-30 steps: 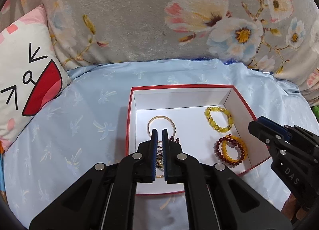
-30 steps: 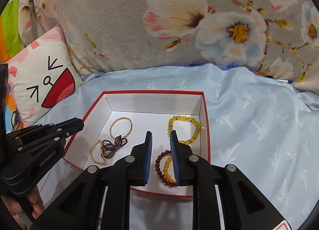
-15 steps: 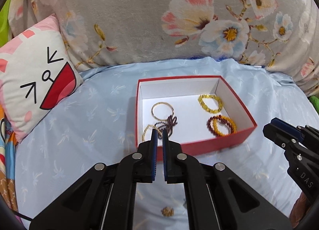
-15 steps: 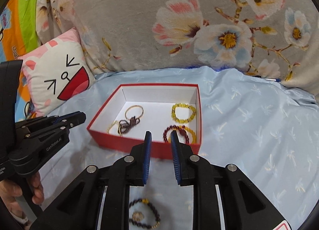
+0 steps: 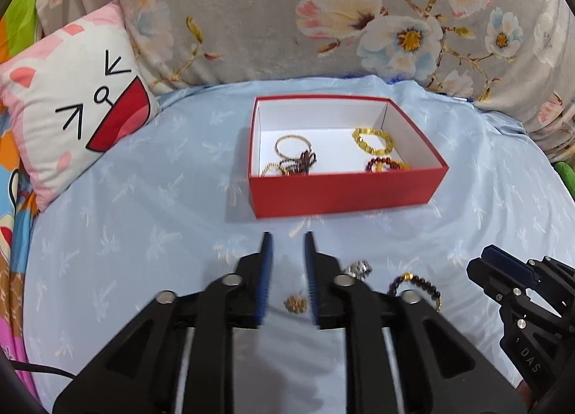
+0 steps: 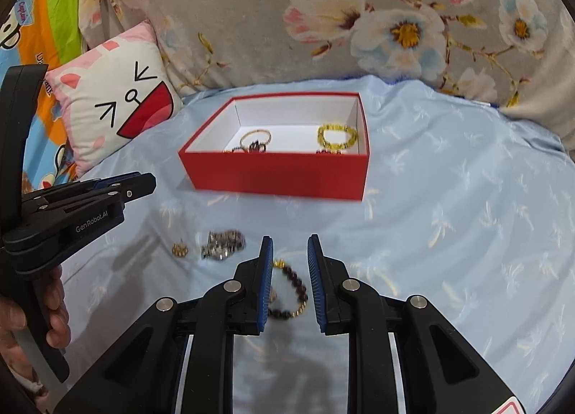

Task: Organize jewelry
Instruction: 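Move the left tool to the gold earring while the right tool reaches the black-gold bracelet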

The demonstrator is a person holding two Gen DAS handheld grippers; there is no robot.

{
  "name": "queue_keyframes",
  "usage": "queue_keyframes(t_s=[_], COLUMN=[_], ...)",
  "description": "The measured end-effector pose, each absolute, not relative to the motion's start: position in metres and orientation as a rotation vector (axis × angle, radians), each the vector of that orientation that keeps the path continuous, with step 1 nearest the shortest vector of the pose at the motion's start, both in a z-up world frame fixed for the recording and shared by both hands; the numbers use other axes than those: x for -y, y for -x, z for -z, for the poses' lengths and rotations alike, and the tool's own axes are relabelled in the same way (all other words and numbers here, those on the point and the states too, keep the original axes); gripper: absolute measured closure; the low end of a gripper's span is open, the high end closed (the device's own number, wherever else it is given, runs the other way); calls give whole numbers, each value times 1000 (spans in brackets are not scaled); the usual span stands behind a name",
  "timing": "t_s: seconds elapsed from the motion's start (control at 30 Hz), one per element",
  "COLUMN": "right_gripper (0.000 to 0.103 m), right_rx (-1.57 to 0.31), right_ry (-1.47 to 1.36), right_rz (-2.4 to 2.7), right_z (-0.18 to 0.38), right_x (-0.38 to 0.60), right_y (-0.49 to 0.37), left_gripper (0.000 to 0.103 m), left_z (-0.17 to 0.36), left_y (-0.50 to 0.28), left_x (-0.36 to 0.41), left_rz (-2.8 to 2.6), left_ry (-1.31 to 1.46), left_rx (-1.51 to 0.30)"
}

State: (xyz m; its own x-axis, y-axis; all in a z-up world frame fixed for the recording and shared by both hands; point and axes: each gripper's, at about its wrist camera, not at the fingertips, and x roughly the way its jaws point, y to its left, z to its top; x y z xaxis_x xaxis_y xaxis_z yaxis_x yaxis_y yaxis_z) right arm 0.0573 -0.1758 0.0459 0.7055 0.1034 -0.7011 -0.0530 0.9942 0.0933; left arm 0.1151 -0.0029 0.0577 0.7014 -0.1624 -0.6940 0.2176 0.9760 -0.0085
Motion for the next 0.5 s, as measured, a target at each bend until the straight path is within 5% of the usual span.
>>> queue_keyframes(t_s=[0.07,0.5], right_gripper=[69,67], right_rx=[-794,-854], right_ry=[-73,-79], right_rz=[-81,-60], right_z=[-38,-5], right_x=[177,177], right_y=[-52,-43], left_gripper=[73,64], left_z=[-48,-1], left_y=[-110,-84], left_x=[4,-8], left_rz=[205,211], left_ry=[-82,-32], left_rx=[-780,-866])
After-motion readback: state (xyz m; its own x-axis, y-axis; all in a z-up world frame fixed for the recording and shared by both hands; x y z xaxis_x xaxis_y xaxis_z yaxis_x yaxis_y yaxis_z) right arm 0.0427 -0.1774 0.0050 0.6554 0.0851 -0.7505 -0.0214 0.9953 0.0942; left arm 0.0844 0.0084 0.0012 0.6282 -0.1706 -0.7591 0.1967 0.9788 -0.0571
